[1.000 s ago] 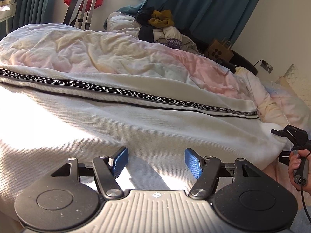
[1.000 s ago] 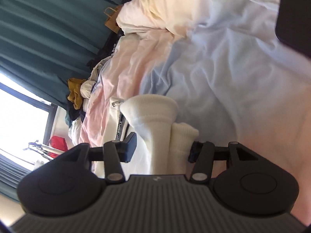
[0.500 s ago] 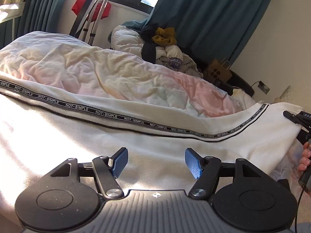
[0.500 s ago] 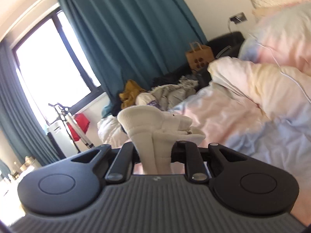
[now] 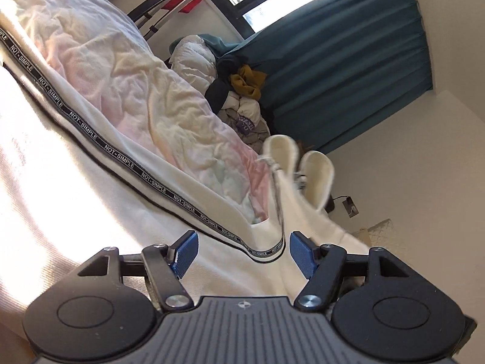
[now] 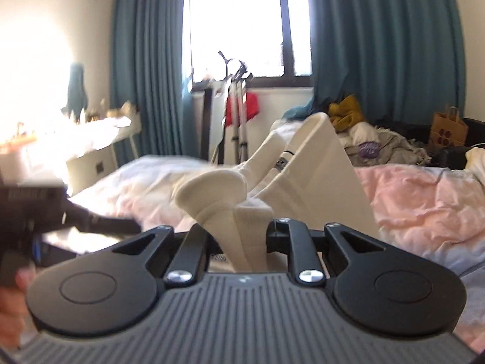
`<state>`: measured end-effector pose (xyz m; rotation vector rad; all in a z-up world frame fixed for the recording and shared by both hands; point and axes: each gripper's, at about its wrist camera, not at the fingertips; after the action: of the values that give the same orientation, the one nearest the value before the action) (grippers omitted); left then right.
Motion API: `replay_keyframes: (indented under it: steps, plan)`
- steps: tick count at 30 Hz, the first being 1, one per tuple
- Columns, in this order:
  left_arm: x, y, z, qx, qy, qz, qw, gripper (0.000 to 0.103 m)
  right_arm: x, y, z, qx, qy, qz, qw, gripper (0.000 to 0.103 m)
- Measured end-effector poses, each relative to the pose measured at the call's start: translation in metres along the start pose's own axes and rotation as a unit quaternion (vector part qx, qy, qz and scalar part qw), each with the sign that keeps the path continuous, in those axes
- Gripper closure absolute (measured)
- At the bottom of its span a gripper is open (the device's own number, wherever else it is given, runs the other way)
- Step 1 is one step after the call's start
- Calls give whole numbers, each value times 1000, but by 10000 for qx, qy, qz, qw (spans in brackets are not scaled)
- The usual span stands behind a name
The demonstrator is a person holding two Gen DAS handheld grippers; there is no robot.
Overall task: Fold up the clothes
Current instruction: 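Carry the cuff with the right gripper while the left gripper approaches the drawstrings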
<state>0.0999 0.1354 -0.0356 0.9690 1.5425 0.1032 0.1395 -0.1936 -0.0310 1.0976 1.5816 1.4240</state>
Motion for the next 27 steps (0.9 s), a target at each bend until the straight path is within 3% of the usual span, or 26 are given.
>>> replay_keyframes:
  steps: [2, 5, 10, 15, 21, 24, 27]
  plan:
    - [5, -3, 4, 63, 161, 9, 9999, 32, 26, -30, 8, 572, 415, -391, 9967, 86]
    - [11, -6, 12, 227, 275, 10, 9994, 32, 51, -59, 17, 1202, 616, -777, 9878, 85]
    - [14, -13, 22, 380, 328, 79, 9987, 31, 49, -47, 12, 1139, 678, -574, 9895, 85]
    - [17, -18, 32, 499, 372, 44, 9981, 31, 48, -41, -11, 734, 655, -204, 9949, 86]
    - [32, -17, 38, 546, 21, -882, 9946, 28, 51, -33, -17, 447, 687, -237, 9964, 85]
    - [30, -18, 56, 734, 342, -658, 9945, 31, 51, -32, -13, 428, 756, -263, 9959, 85]
    - [19, -17, 75, 946, 735, -191, 9926, 43, 55, -35, -8, 549, 836, -395, 9942, 85]
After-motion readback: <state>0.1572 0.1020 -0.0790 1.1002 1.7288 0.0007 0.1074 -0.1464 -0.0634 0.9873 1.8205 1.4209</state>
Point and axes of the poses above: each gripper's, at about its wrist camera, not at the fingertips, and z roughly the way its jaws point, x to its left, y to its top, and after that the axes turned 13 degrees about -x, right-handed
